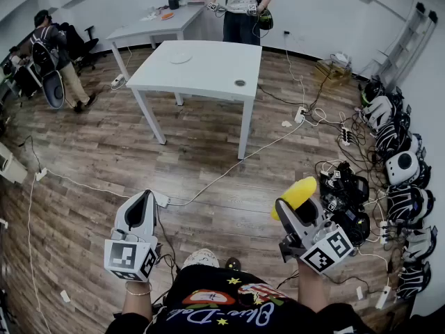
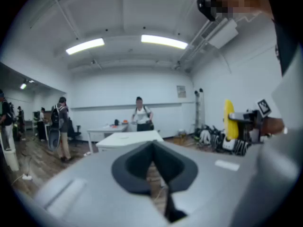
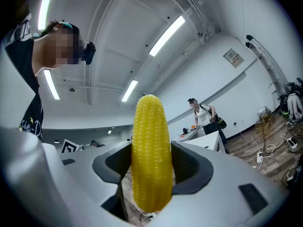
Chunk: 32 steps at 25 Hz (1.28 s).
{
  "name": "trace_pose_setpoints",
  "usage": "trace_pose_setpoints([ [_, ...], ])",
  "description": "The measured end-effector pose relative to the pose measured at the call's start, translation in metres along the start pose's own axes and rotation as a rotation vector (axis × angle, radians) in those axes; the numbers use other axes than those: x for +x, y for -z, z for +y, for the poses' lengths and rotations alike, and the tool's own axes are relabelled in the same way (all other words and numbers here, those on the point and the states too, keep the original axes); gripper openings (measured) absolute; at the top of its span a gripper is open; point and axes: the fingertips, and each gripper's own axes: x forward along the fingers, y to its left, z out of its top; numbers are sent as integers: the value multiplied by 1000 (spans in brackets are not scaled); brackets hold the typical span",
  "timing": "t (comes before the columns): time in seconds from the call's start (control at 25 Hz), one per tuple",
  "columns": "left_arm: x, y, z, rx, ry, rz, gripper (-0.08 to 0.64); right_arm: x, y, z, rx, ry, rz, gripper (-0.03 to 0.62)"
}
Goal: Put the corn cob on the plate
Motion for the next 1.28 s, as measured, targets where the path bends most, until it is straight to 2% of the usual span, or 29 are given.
trace_pose_setpoints([
  [0.12, 20, 4, 5, -13, 6, 1, -6, 26, -1, -11, -28, -27, 0, 259],
  [0.24, 32, 10, 19, -17, 9, 18, -6, 48, -1, -6, -95, -94, 9, 259],
  [0.36, 45, 12, 46, -15, -40, 15, -6, 81, -3, -9, -133, -133, 31, 259],
  [0.48, 77, 9, 76, -30, -69, -11, -6, 127, -7, -21, -153, -161, 36, 259],
  [0.64, 138, 1, 126, -18, -67, -41, -6, 213, -14, -37, -181, -198, 25, 259],
  [0.84, 207, -17, 209, -21, -92, -80, -6, 333, -17, -51, -167, -231, 19, 259],
  [0.96, 237, -25, 245, -23, -74, -127, -6, 390, -12, -58, -152, -225, 35, 259],
  [1.08, 267, -28, 278, 10, -64, -129, -6, 442, 4, -70, -90, -194, 89, 259],
  [1.28, 318, -18, 319, -39, -73, -115, -6, 502, 32, -95, -54, -159, 188, 259],
])
